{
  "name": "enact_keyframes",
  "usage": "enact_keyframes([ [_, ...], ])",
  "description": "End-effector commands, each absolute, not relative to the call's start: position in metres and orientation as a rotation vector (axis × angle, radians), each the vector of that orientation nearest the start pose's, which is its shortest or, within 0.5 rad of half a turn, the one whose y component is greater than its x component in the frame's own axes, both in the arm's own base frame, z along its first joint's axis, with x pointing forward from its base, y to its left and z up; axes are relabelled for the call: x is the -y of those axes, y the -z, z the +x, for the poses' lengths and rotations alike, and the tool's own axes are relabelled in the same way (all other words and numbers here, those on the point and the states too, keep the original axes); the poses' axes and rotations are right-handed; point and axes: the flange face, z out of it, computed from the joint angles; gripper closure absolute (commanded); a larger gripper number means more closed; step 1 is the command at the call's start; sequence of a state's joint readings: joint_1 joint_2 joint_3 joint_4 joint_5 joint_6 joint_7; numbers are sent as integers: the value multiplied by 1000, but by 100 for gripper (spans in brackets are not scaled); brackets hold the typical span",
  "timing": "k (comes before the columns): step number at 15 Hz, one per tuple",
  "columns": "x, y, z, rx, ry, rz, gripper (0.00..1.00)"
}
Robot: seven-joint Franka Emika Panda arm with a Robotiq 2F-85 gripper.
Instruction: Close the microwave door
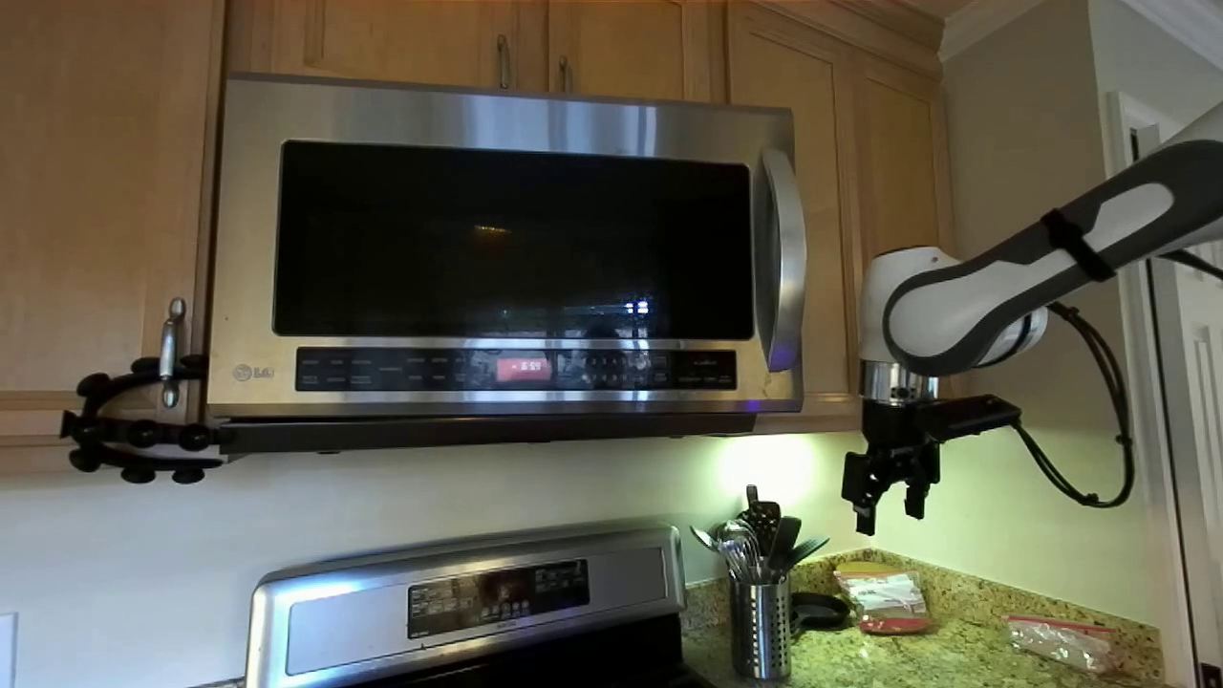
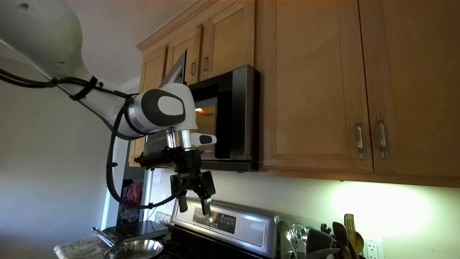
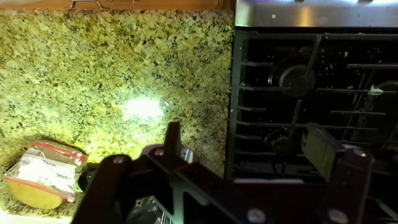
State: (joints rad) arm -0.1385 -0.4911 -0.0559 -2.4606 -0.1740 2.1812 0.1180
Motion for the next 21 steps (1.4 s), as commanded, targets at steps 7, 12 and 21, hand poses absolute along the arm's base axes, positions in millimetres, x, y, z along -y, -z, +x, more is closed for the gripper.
enact_keyframes([
  [7,29,-506,399,-391,322,-3292,0],
  [12,9,-512,397,-416,363,-3271,0],
  [21,-18,-519,406,-388,463,-3280,0],
])
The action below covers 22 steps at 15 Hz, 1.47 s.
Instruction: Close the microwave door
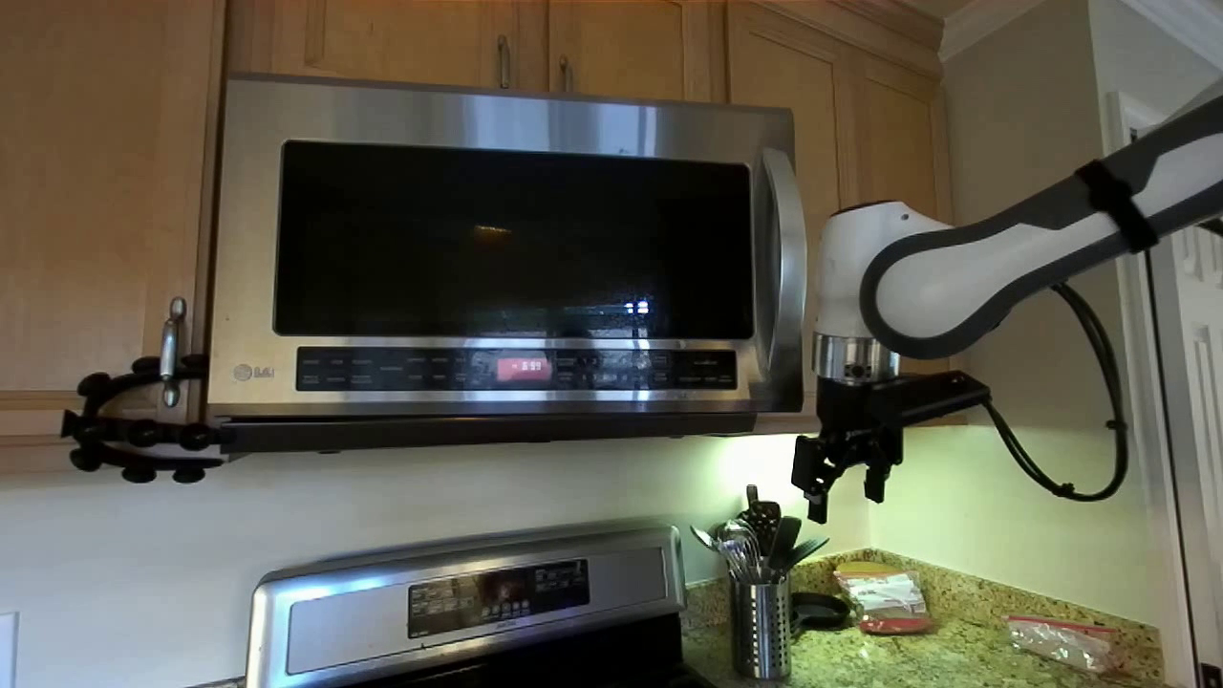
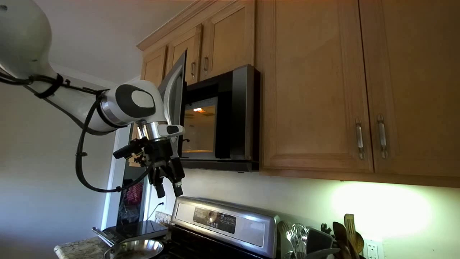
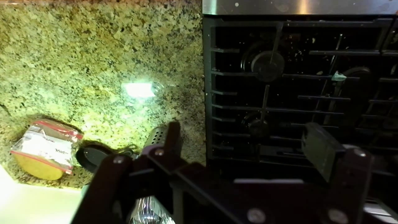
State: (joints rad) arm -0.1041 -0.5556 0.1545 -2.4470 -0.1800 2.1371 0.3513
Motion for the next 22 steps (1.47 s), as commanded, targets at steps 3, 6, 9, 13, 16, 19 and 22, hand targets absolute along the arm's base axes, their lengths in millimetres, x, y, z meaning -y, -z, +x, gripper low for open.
enact_keyframes([
  [3,-19,-519,406,-390,465,-3280,0],
  [6,-25,-524,400,-396,499,-3281,0],
  [9,-38,-530,388,-381,540,-3291,0],
  [13,-74,-537,363,-323,512,-3290,0],
  [16,-100,-548,346,-291,549,-3302,0],
  [19,-115,-567,340,-288,718,-3293,33],
  [22,-123,-587,337,-246,916,-3310,54],
])
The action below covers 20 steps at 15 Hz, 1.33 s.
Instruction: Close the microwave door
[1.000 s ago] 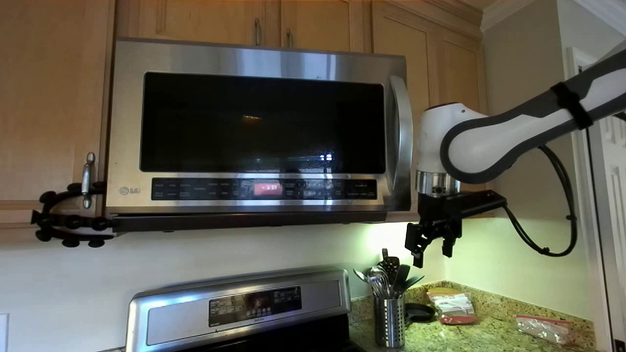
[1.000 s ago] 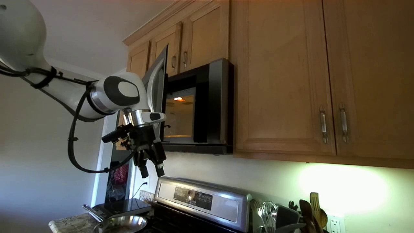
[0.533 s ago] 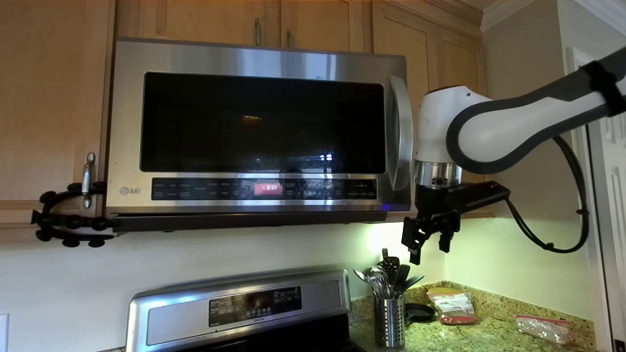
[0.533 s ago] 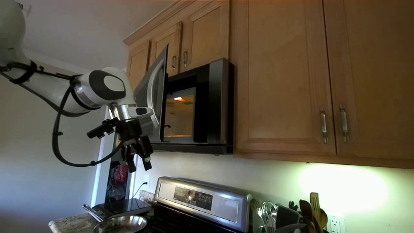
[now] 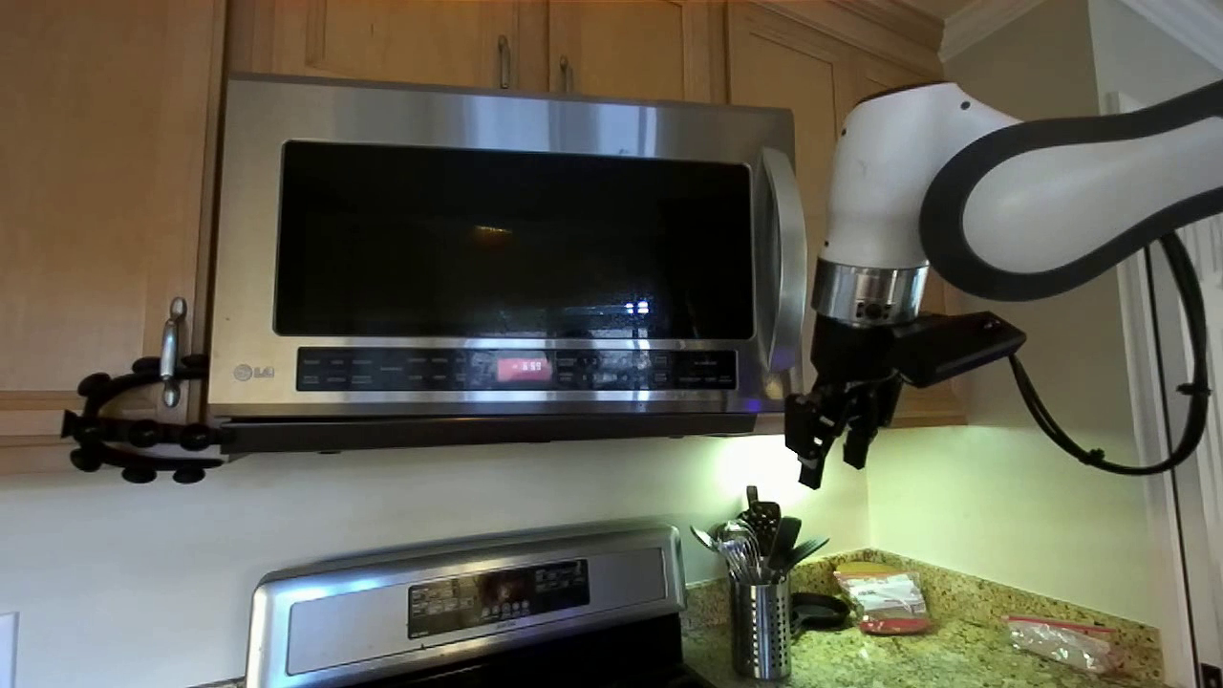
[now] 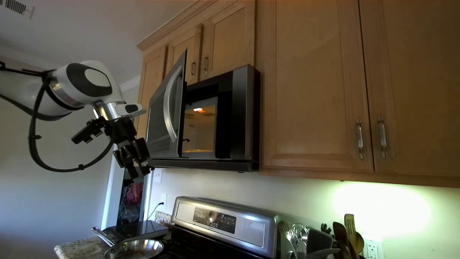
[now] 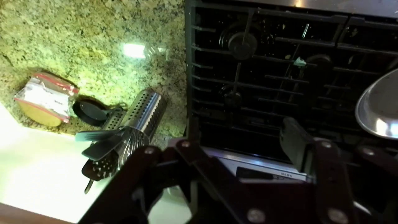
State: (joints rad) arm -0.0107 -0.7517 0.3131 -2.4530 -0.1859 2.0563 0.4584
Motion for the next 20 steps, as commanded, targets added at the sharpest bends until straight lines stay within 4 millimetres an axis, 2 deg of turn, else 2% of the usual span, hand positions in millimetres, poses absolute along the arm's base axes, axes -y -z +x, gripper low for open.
enact_keyframes([
  [1,-124,-593,336,-242,964,-3309,61],
  [6,-117,-625,343,-201,1237,-3244,93],
  [7,-116,-629,346,-201,1275,-3224,96],
  [11,-103,-641,364,-168,1395,-3144,100],
  [13,-86,-641,374,-156,1433,-3117,97],
  [17,-51,-638,397,-139,1439,-3082,98],
  [20,-24,-634,422,-106,1436,-3064,97],
])
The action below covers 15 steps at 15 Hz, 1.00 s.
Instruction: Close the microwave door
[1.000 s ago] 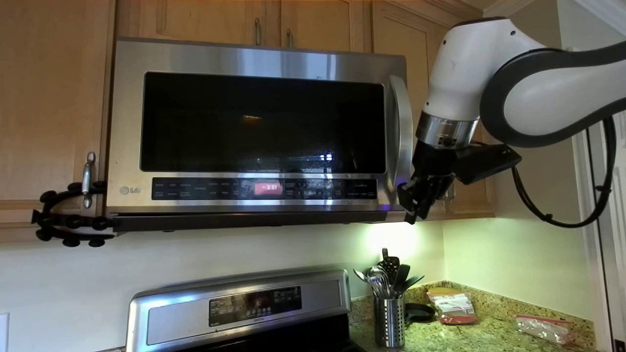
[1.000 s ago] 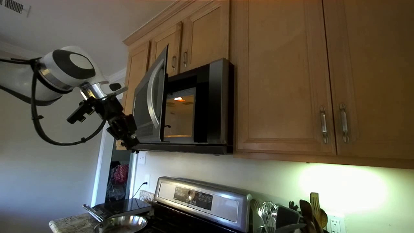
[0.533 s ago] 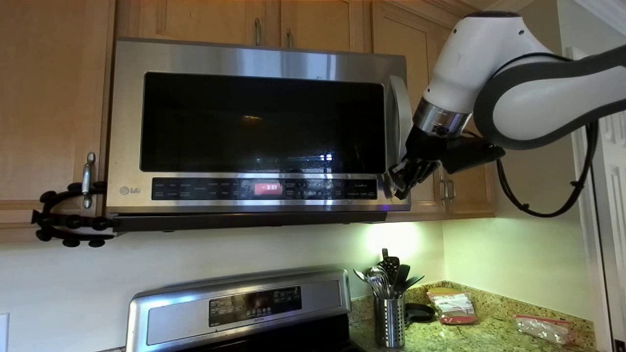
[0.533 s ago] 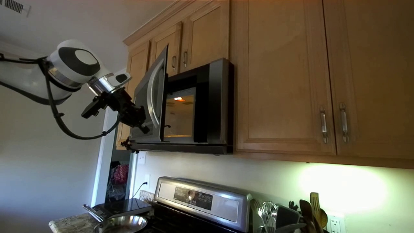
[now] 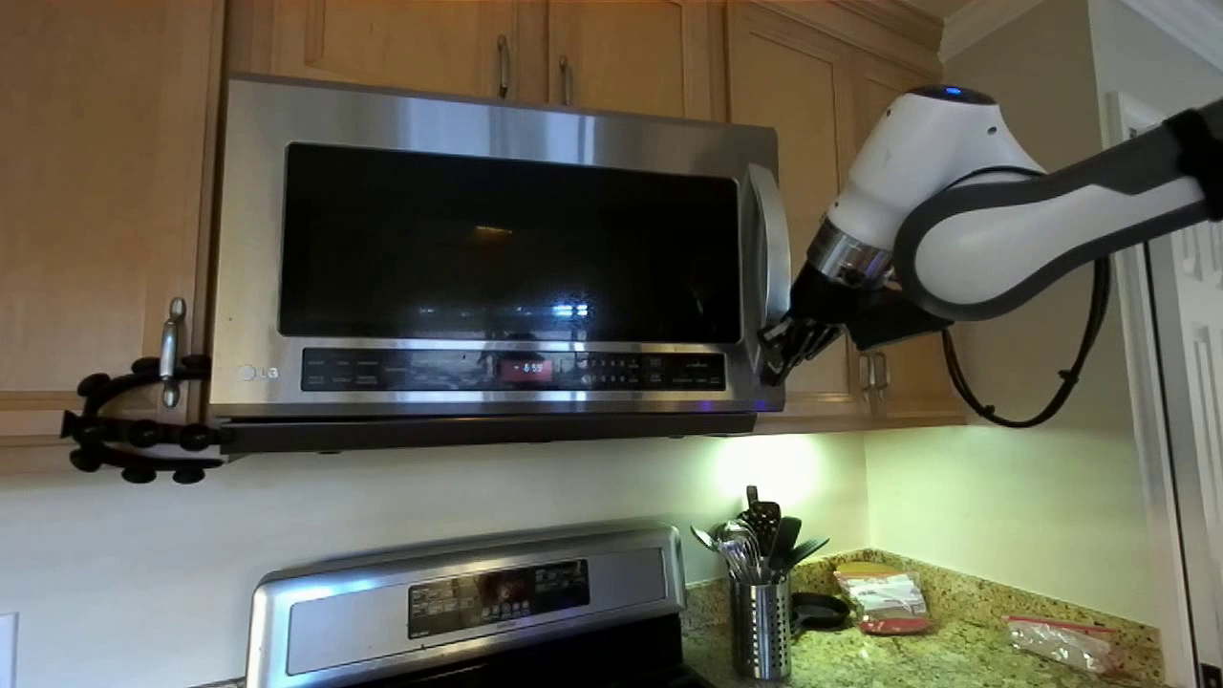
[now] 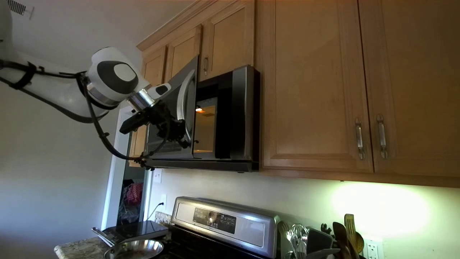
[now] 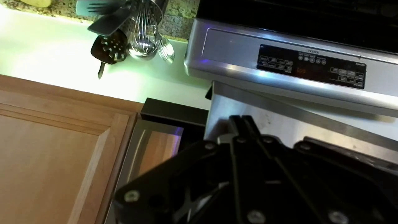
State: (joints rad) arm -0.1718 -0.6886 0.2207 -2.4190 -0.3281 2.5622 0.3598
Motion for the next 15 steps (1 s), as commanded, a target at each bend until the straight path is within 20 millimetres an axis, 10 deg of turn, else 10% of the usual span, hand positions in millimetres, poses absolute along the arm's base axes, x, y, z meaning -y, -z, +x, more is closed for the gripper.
enact_keyframes([
  [1,-18,-633,430,-97,1431,-3061,98],
  [15,22,-629,552,128,1340,-3102,97],
])
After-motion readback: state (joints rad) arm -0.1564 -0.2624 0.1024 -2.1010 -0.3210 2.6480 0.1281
